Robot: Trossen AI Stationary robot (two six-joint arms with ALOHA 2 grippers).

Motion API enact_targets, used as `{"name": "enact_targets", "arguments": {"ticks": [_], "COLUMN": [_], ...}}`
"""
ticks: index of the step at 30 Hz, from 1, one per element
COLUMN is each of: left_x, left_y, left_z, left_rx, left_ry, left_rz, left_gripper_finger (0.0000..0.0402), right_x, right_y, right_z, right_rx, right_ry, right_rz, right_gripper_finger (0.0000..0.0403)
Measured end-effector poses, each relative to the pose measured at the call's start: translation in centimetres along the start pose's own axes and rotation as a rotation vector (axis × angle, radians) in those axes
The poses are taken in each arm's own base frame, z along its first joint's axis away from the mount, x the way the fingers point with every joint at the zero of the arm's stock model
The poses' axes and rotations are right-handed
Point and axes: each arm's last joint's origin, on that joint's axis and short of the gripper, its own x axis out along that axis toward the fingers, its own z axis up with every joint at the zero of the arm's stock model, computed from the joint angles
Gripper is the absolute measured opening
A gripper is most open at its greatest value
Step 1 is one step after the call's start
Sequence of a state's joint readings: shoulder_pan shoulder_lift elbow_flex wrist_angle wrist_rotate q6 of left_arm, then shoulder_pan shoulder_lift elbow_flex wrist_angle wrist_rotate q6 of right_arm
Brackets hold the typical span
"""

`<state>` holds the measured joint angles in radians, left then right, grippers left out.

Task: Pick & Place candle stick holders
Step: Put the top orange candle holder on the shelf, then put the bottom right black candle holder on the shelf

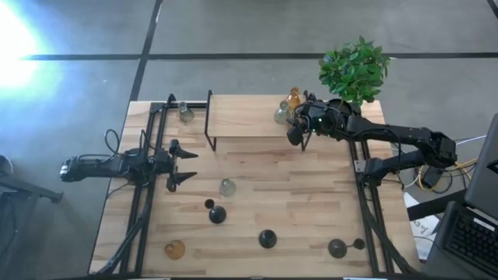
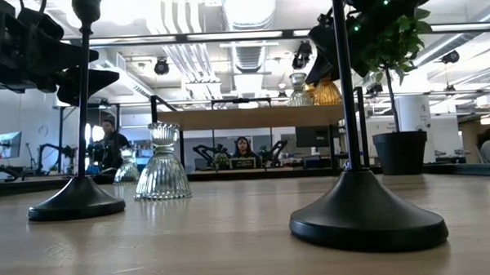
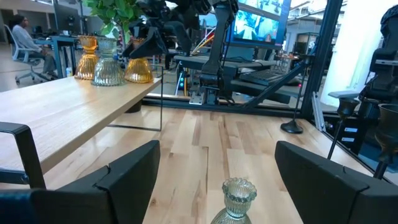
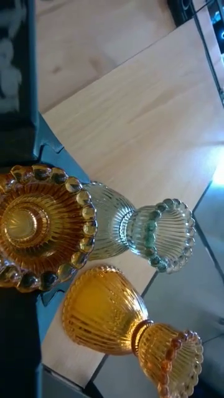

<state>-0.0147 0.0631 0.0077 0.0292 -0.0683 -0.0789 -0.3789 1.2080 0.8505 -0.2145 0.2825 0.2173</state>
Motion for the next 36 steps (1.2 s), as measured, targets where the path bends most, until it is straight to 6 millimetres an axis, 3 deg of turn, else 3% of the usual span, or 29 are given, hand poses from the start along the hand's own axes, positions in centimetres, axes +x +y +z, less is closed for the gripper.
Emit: {"name": "enact_targets", "arguments": {"ticks": [13, 22, 36], "left_x": [0.00, 0.00, 0.00], "left_y": [0.00, 0.00, 0.00], "left_z": [0.00, 0.00, 0.00], "left_rx": [0.000, 0.000, 0.000], "left_ry": [0.000, 0.000, 0.000], "left_rz": [0.000, 0.000, 0.000], "left_gripper_finger": [0.0323, 0.0323, 0.0323], "right_x": [0.64, 0.76, 0.23], "right_y": [0.03, -0.06, -0.02], "right_z": [-0.04, -0.39, 0.41], "right_rx": [0.009, -0.019, -0.045], "right_ry": [0.003, 0.024, -0.049], "right_rz": [-0.003, -0.015, -0.001], "right_gripper_finger": [0.0138, 0.0209, 0.0236]}}
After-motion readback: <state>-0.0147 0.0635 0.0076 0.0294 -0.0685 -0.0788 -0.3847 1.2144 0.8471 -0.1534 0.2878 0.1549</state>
